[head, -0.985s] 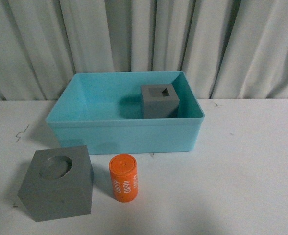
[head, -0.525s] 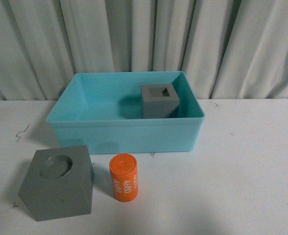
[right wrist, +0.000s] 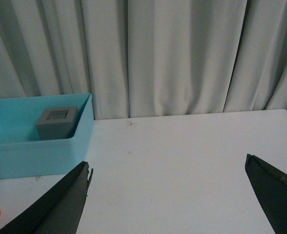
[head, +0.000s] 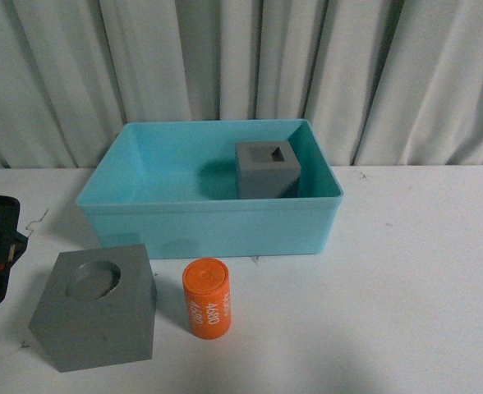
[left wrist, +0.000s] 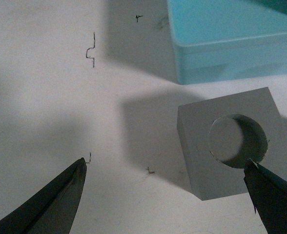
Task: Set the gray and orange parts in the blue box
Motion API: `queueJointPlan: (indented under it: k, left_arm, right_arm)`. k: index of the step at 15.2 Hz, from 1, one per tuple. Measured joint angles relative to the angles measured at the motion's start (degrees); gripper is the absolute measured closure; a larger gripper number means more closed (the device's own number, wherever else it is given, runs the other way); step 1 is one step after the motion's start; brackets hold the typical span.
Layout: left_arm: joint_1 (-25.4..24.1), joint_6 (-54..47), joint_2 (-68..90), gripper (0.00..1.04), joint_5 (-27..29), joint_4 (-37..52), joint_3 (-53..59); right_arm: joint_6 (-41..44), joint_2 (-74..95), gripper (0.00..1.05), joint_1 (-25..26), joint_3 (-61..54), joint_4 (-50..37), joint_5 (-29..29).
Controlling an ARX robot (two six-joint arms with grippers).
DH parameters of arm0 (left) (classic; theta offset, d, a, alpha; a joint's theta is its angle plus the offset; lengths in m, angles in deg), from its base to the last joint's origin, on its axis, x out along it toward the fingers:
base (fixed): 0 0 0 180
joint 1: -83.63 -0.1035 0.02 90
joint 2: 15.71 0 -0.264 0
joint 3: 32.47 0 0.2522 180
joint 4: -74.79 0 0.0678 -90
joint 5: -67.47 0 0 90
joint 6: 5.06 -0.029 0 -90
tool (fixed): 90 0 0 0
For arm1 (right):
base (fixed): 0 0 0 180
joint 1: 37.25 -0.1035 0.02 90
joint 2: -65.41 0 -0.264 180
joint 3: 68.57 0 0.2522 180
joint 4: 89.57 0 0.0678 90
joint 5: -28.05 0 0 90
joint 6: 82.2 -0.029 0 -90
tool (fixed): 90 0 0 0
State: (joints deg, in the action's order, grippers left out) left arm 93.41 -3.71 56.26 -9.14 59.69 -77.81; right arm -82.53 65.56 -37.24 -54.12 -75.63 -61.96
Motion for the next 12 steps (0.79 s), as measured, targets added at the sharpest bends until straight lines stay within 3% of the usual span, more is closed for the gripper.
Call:
queueJointPlan:
  k: [12]
  left_arm:
    - [2.16, -0.28, 8.22, 0.07, -1.44, 2.73, -2.60]
  right_arm:
    - [0.00, 0.00, 0.06, 0.00, 0.00, 0.00, 0.00]
